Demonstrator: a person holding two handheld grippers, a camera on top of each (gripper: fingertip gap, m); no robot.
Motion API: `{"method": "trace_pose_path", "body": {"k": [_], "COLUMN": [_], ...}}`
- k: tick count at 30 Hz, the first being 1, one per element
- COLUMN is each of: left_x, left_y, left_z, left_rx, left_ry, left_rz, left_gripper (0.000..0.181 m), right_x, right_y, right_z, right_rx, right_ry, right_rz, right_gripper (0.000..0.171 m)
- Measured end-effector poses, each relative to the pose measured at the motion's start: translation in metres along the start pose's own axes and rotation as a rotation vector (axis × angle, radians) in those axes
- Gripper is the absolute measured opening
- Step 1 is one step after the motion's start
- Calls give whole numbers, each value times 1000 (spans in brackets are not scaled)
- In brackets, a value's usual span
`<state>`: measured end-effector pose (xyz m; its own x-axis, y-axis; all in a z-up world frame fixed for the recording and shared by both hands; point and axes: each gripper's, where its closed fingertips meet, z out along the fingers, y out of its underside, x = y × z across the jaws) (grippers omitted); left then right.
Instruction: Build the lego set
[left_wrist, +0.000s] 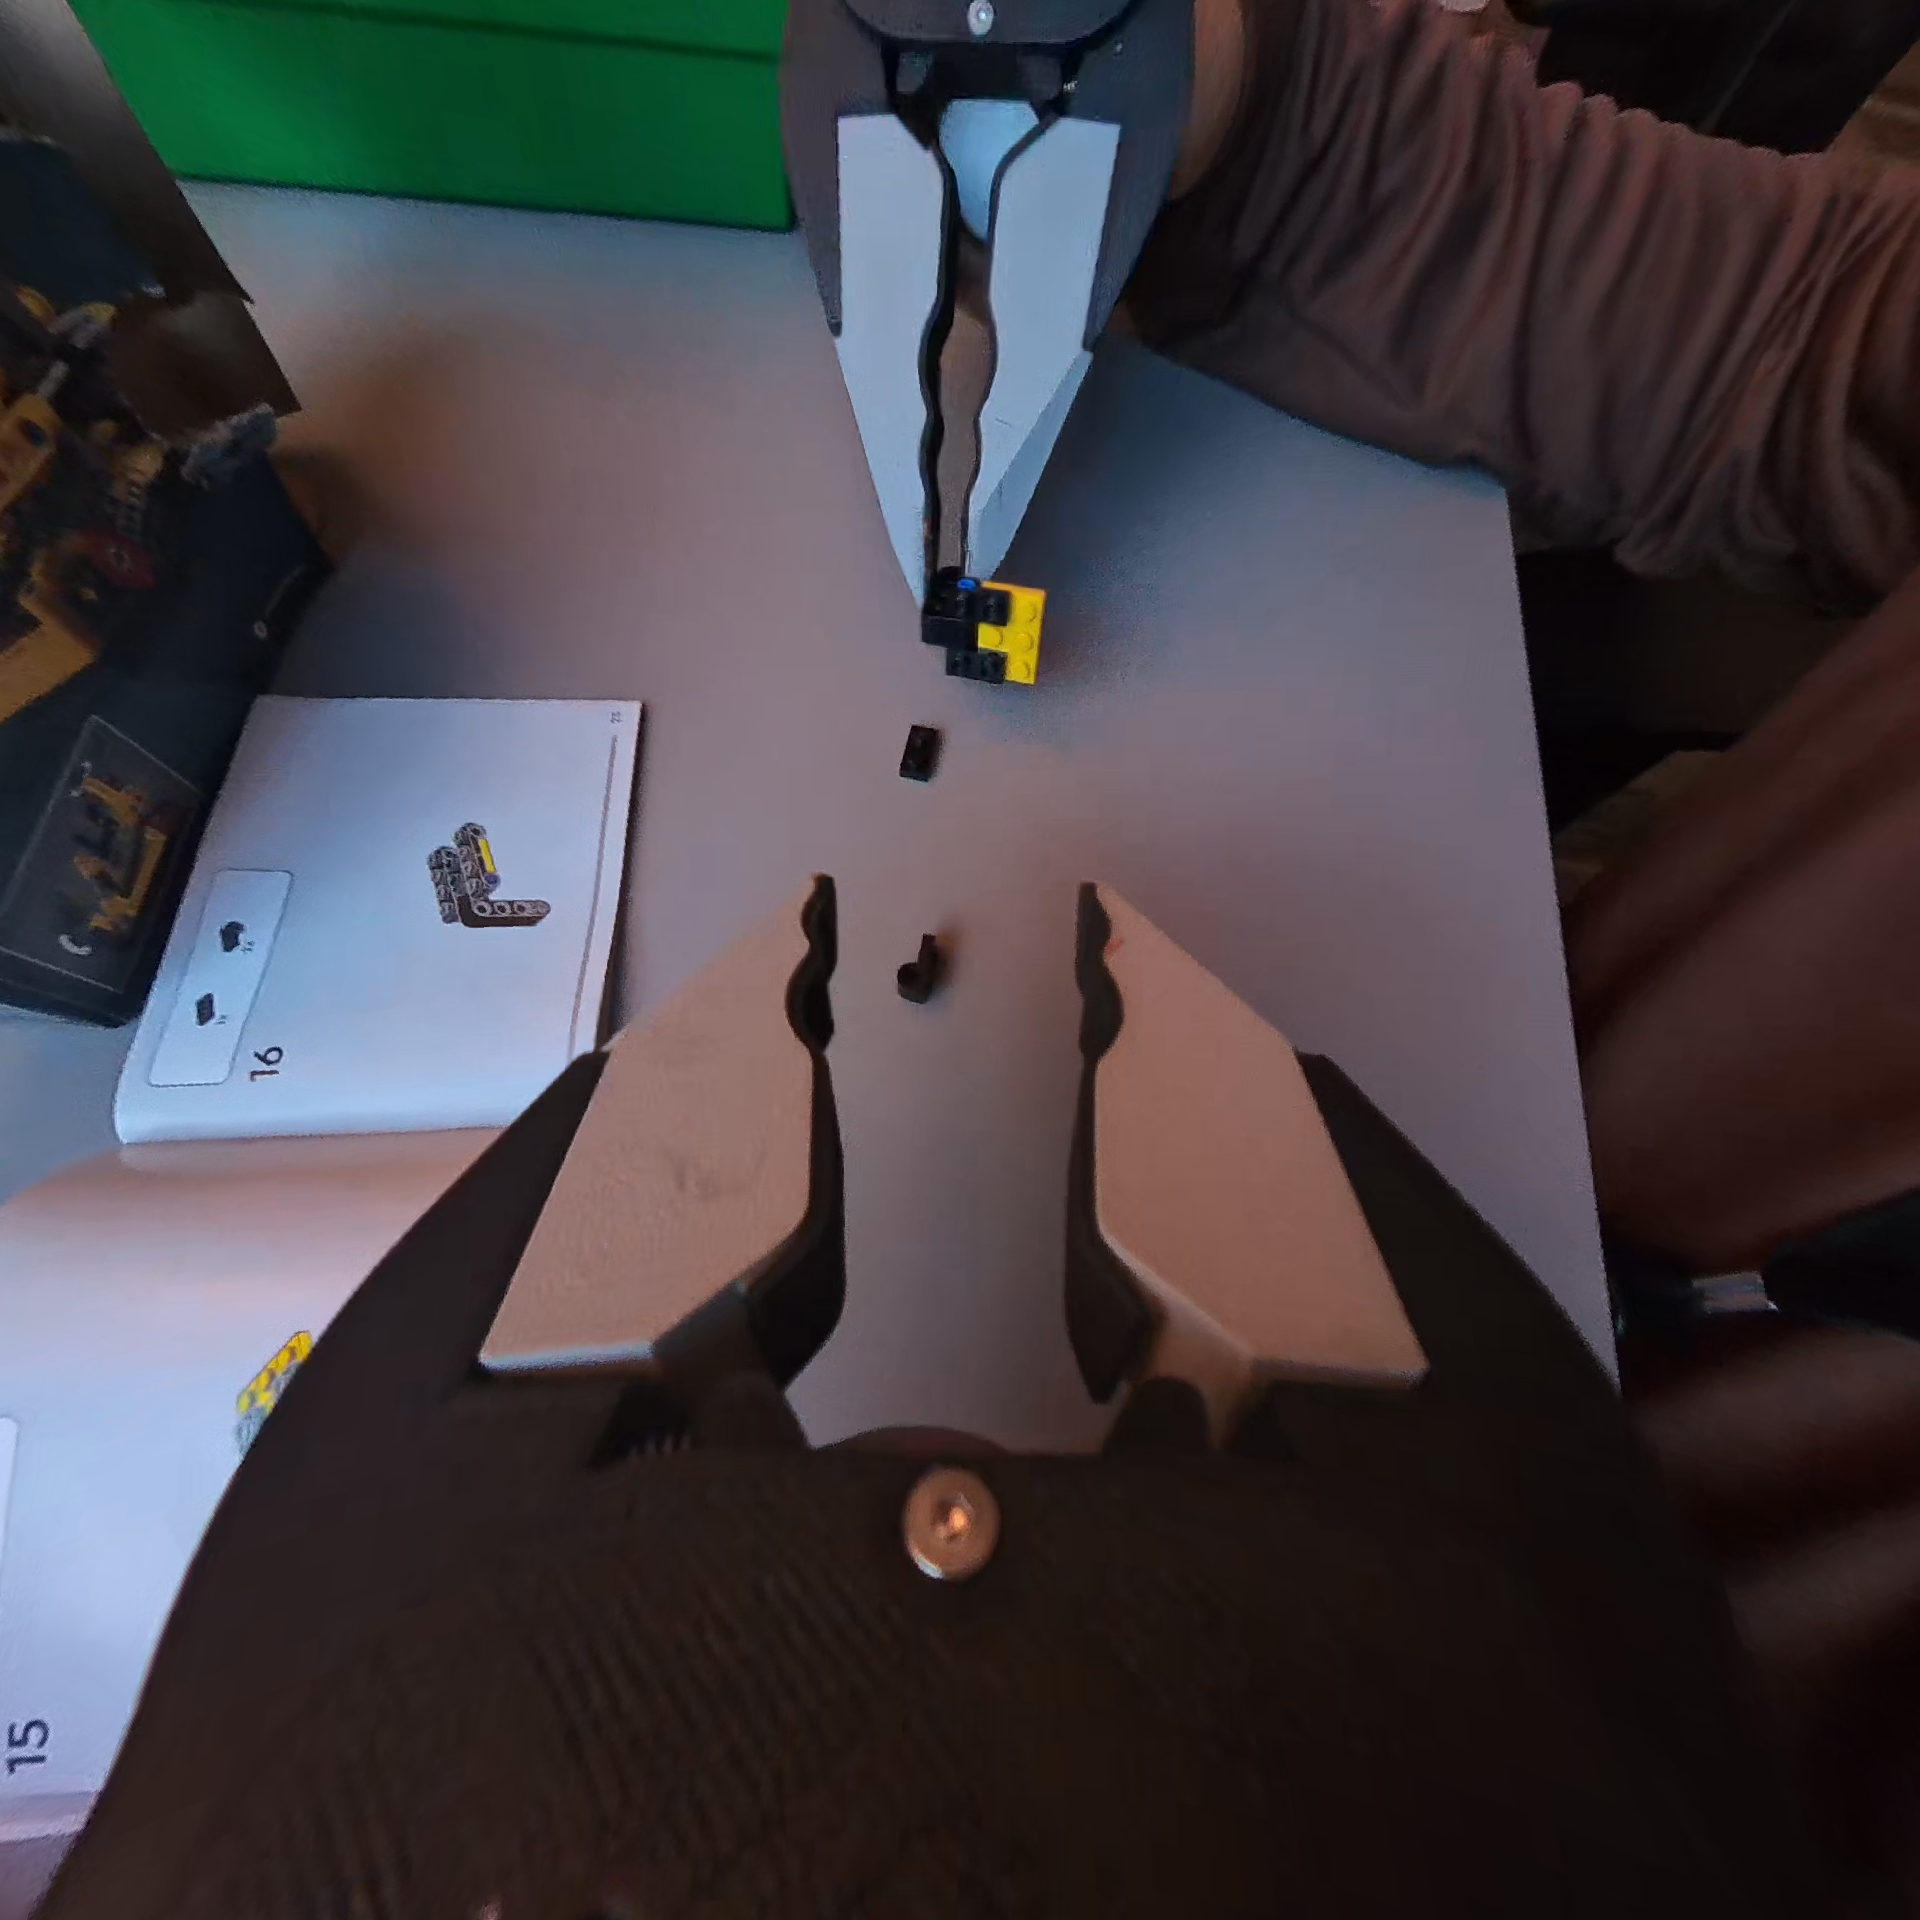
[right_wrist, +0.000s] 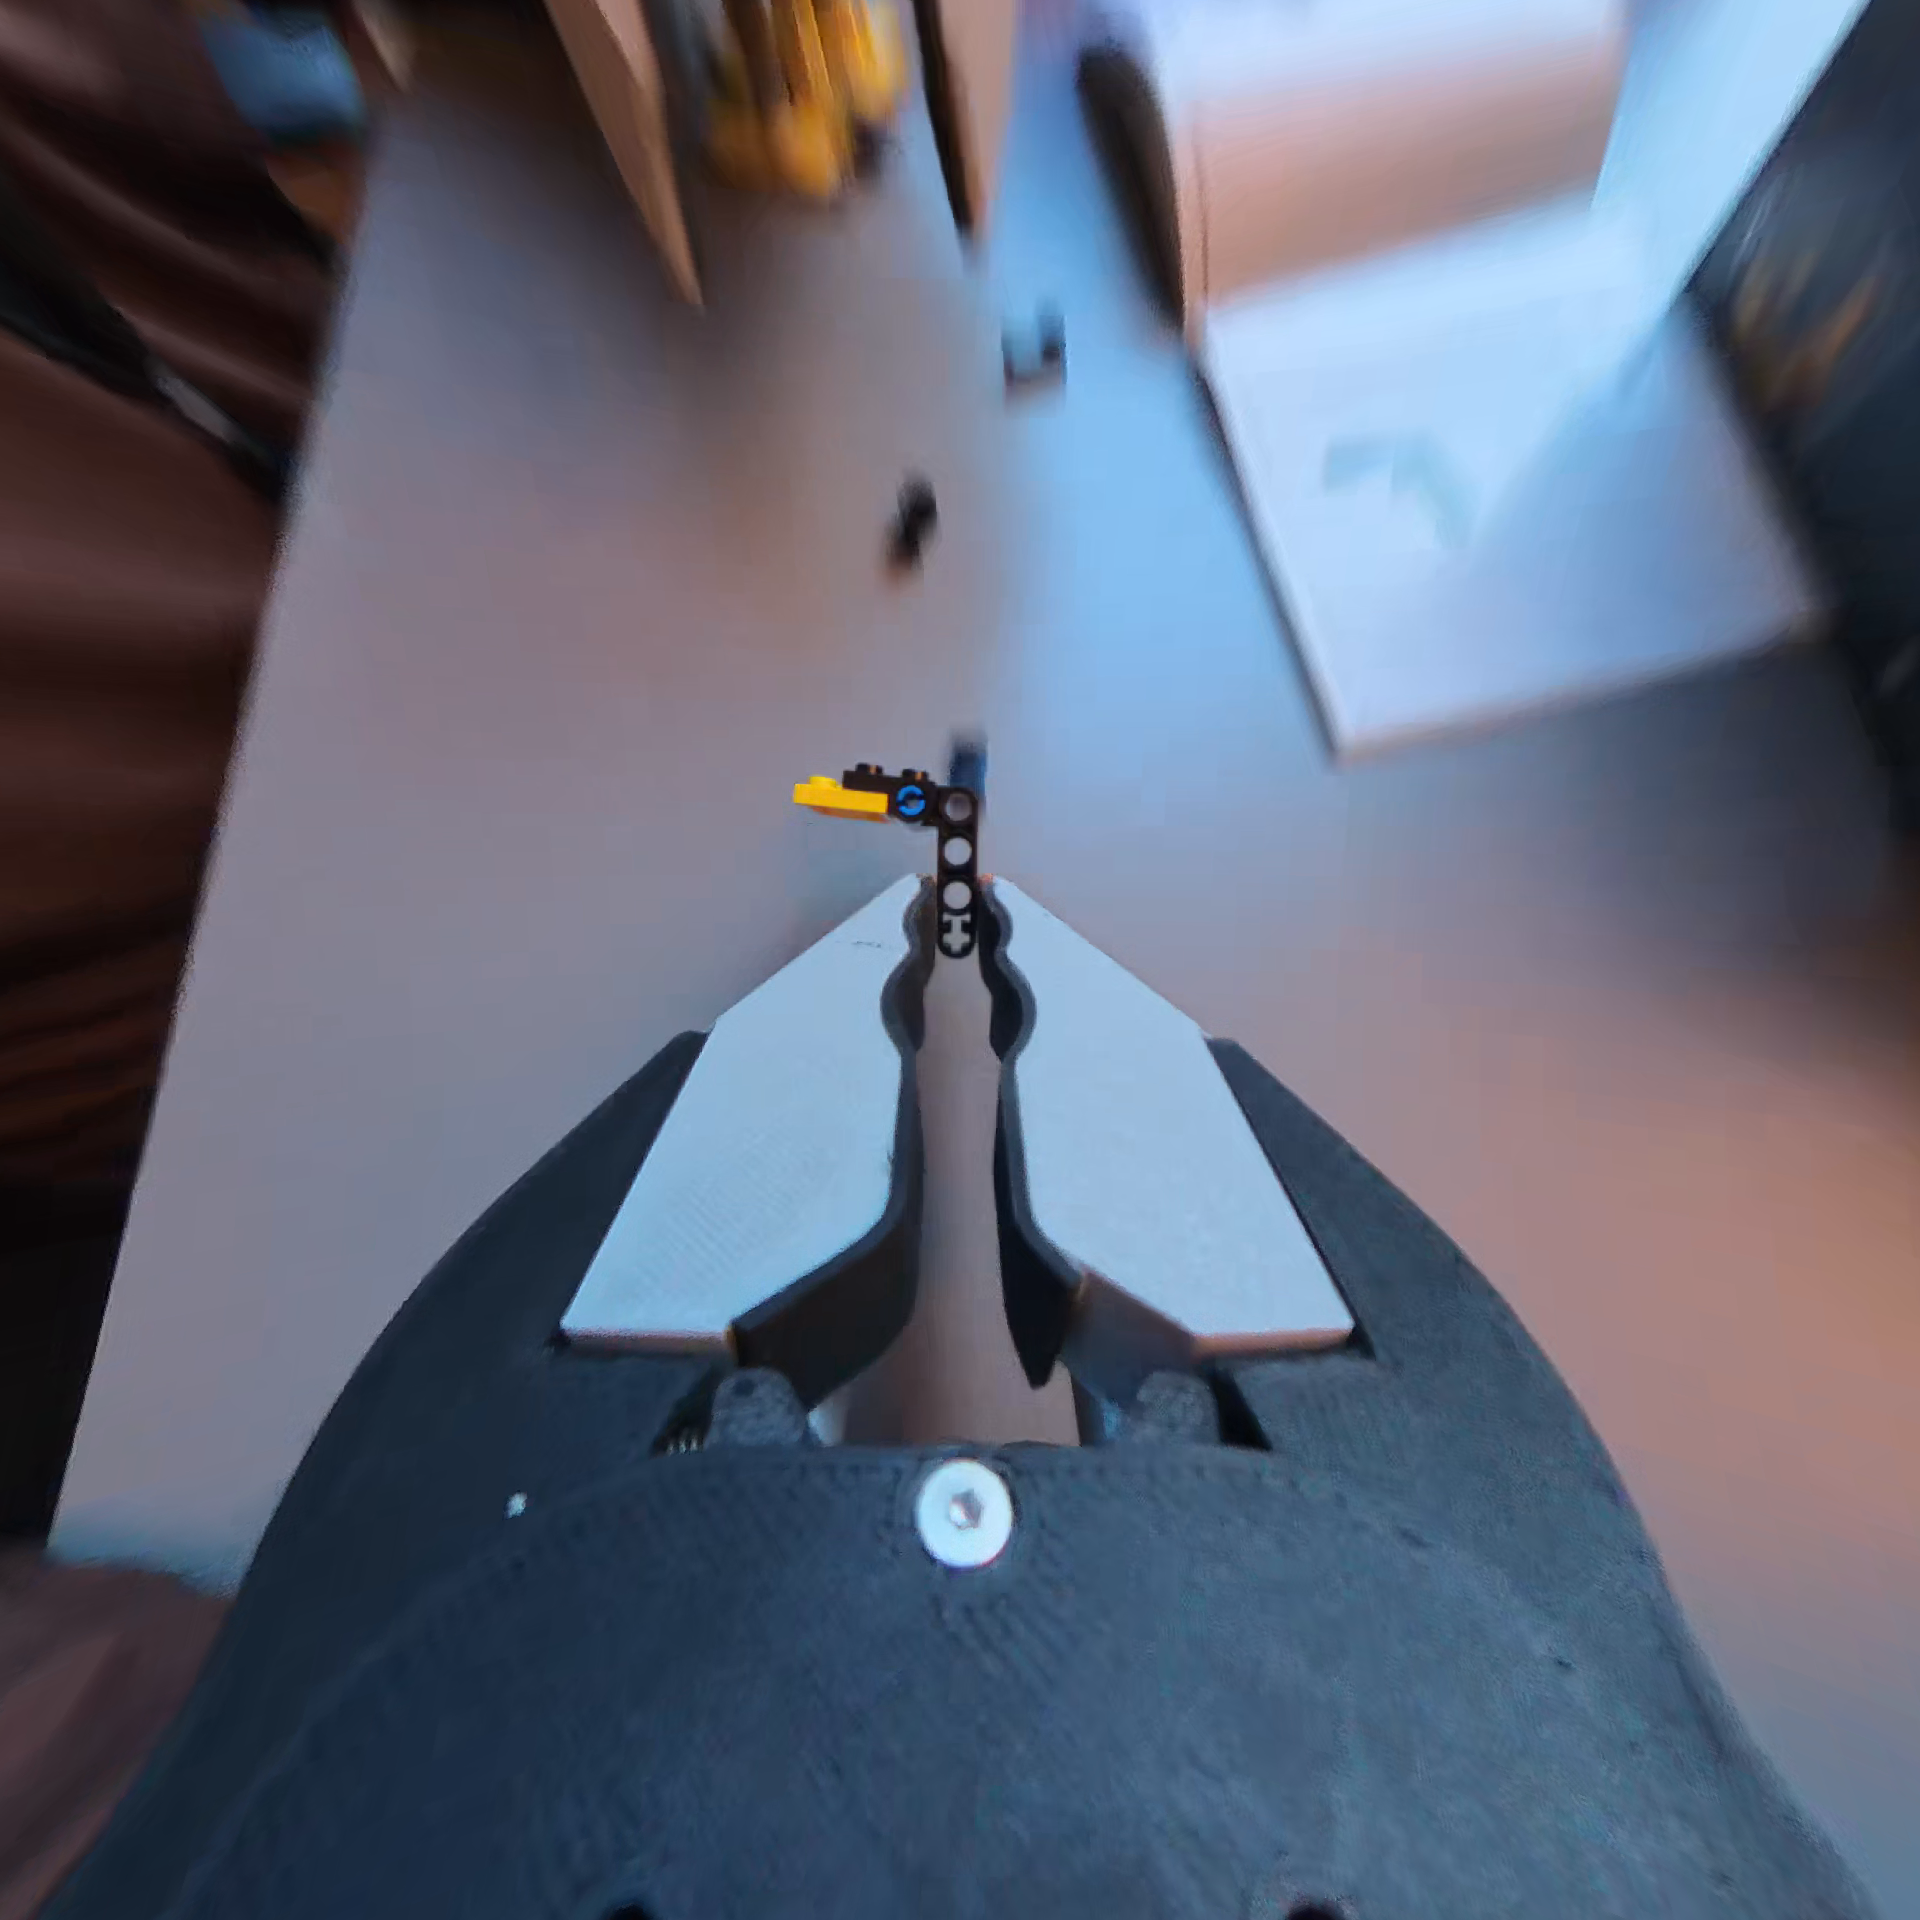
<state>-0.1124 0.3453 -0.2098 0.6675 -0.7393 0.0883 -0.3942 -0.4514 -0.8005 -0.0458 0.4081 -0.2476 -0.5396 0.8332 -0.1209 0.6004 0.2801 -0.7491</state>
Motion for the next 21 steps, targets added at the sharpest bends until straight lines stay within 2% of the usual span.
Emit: {"method": "trace_pose_path", "body": {"k": [5, 9, 15, 21], "left_x": [8, 12, 10, 10], "left_y": [-16, -30, -33, -36], "left_z": [-4, -5, -11, -13], "left_rx": [67, 139, 176, 211], "left_ry": [-3, -23, -46, -36], "left_rz": [24, 39, 69, 55], "left_gripper": [44, 44, 32, 27], "right_x": [-4, -12, -15, -17], "right_y": [-66, -100, -110, -111], "right_z": [1, 11, 19, 21], "right_rx": [313, 448, 491, 515], "right_ry": [5, 2, 11, -14], "right_rz": [-88, -134, -171, -154], "right_gripper": [4, 4, 4, 4]}}
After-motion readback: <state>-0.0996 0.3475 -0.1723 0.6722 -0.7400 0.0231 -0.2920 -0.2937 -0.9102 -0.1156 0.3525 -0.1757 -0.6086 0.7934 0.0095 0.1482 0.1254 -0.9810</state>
